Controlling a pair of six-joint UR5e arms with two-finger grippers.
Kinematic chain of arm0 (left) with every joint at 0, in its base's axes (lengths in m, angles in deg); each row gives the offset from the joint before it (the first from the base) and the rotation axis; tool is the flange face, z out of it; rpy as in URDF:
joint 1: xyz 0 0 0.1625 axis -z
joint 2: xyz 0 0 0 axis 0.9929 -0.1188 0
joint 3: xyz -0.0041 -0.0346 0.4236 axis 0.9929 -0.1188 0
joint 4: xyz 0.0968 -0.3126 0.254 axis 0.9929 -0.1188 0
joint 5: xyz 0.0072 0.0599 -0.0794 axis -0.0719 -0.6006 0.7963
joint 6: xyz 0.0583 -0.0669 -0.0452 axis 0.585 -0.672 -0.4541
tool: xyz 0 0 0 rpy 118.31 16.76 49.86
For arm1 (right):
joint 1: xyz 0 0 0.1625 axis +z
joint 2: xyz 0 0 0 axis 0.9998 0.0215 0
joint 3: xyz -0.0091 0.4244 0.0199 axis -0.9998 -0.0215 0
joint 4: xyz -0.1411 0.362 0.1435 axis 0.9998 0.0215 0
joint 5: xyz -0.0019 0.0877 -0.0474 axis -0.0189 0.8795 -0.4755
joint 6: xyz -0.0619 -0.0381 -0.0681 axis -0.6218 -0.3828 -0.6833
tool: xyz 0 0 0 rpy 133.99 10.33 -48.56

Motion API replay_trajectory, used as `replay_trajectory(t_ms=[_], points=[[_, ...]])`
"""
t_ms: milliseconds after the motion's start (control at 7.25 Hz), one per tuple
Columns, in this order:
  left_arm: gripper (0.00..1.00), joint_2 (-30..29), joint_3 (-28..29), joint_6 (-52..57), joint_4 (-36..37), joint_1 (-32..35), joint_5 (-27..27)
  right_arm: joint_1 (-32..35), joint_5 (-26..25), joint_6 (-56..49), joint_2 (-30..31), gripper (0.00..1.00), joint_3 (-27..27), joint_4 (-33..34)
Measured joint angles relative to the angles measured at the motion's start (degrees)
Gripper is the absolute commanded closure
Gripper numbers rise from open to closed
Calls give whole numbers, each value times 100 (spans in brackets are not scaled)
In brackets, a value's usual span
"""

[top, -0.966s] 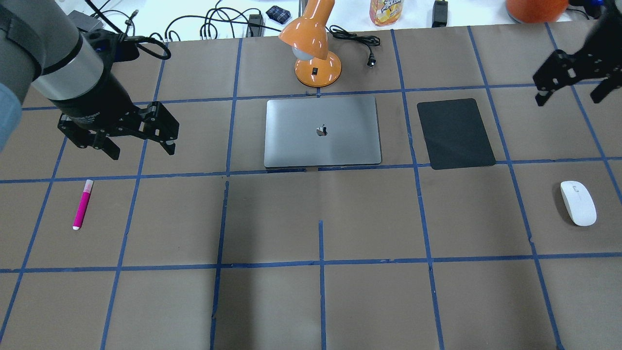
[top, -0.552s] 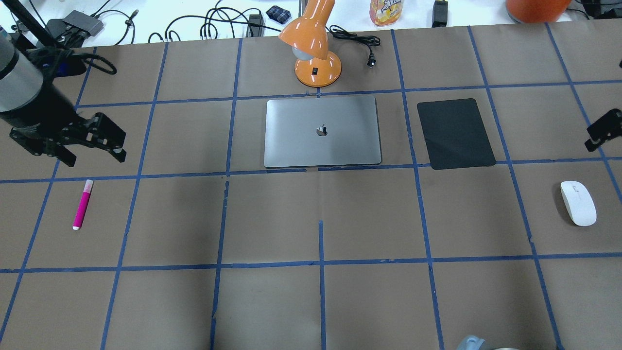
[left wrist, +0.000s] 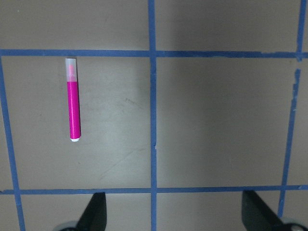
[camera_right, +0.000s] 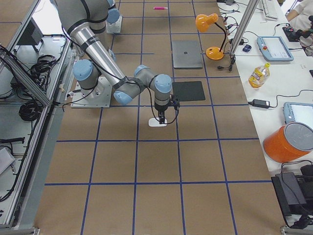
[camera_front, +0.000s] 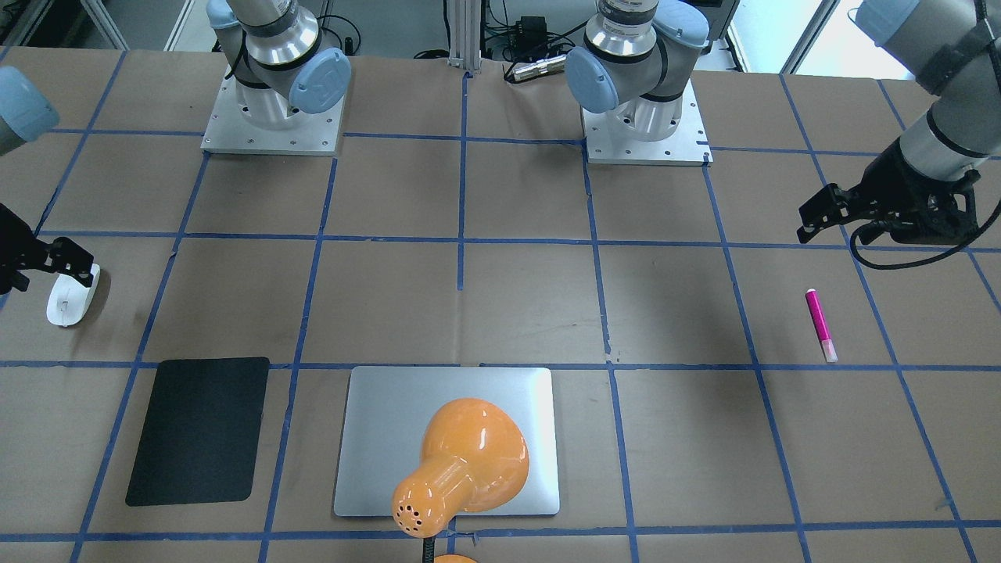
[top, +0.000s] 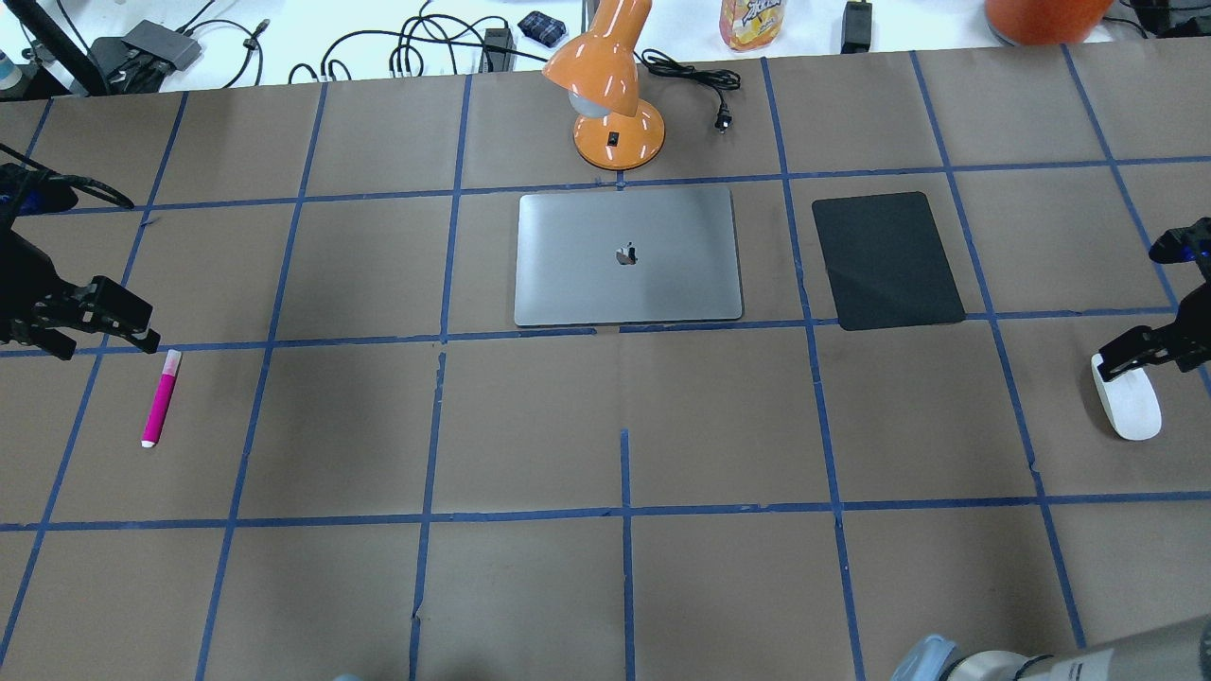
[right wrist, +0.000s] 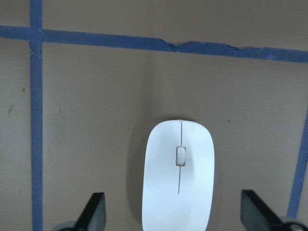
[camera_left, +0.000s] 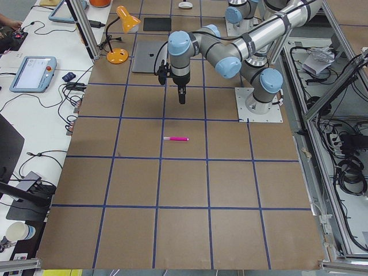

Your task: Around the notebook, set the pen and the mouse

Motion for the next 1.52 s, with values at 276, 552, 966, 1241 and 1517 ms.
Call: replay_trajectory(t_ms=[276, 552, 966, 1241, 1517], points=[[0, -448, -127, 185, 562, -141, 0, -10, -59, -51, -218, 0, 105, 201], [0, -907, -150, 472, 986, -369, 5, -13, -144, -50, -324, 2, 125, 245], [0, -1656, -154, 985, 2005, -596, -18, -43, -180, -29, -440, 31, 124, 304], [3, -2069, -164, 1058, 2451, -612, 3, -48, -184, -7, -490, 38, 117, 360], [20, -2270, -163, 1078, 2589, -610, 26, -49, -187, 21, -475, 37, 95, 339]])
